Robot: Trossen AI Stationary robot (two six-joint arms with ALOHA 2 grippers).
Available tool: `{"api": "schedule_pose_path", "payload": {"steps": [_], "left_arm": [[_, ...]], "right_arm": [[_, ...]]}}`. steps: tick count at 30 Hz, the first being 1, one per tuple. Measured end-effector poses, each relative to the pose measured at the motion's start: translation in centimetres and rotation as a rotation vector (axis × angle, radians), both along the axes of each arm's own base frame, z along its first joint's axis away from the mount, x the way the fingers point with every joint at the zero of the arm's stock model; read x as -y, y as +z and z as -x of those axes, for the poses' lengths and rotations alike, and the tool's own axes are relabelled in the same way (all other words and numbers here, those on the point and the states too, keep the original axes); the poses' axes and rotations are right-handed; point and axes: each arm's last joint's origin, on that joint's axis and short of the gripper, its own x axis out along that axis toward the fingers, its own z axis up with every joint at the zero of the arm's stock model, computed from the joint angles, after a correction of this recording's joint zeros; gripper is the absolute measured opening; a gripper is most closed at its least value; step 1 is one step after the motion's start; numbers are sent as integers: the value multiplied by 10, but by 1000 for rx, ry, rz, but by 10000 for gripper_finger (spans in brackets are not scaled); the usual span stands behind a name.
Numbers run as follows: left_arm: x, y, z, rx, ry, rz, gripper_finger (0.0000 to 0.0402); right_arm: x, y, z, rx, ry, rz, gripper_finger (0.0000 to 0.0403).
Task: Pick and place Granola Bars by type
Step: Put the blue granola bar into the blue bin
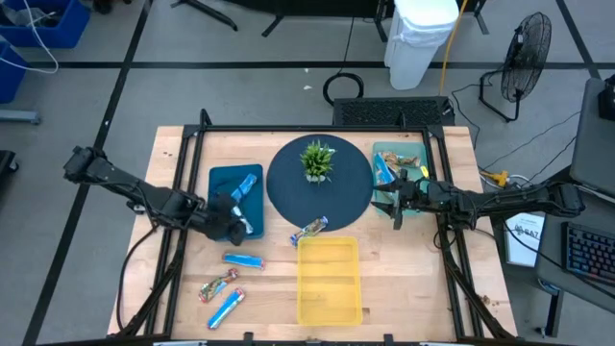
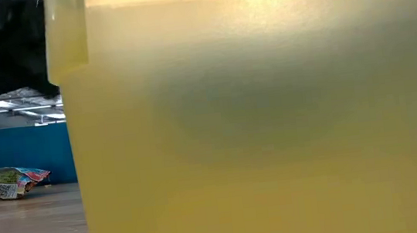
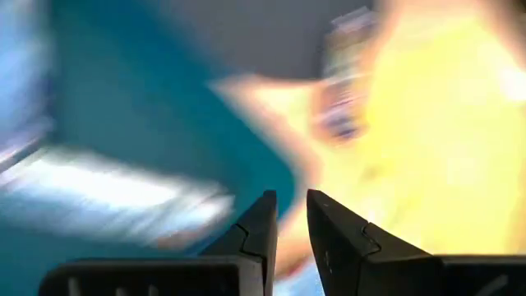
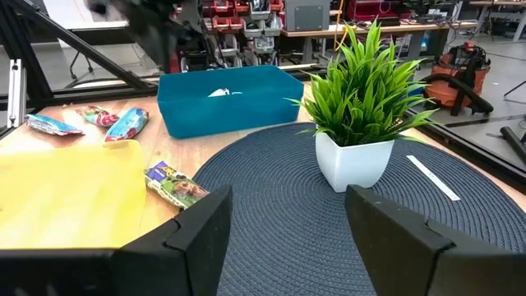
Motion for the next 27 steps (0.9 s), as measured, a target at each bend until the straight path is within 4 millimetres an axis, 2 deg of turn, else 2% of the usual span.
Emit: {"api": "schedule_pose_path", "payload": {"steps": [5, 8, 10, 16, 21, 27], "left_arm": [[5, 31, -31, 401, -223, -80, 71], [4, 40, -46, 529, -390, -145, 72], [0, 39, -54, 481, -409, -191, 72], [-22, 25, -85, 156, -296, -280, 92], [-32, 10, -120, 6, -364, -270, 153], [-33, -15, -155, -73, -470, -168, 226]], "right_arm": [[0, 0, 0, 0, 0, 0, 226], [0, 1, 0, 6, 0, -3, 226], [0, 1, 0, 9, -1, -6, 226], [0, 3, 0, 37, -1, -5, 226], [0, 4, -1, 47, -1, -4, 226], [0, 4, -1, 46, -5, -4, 226]]}}
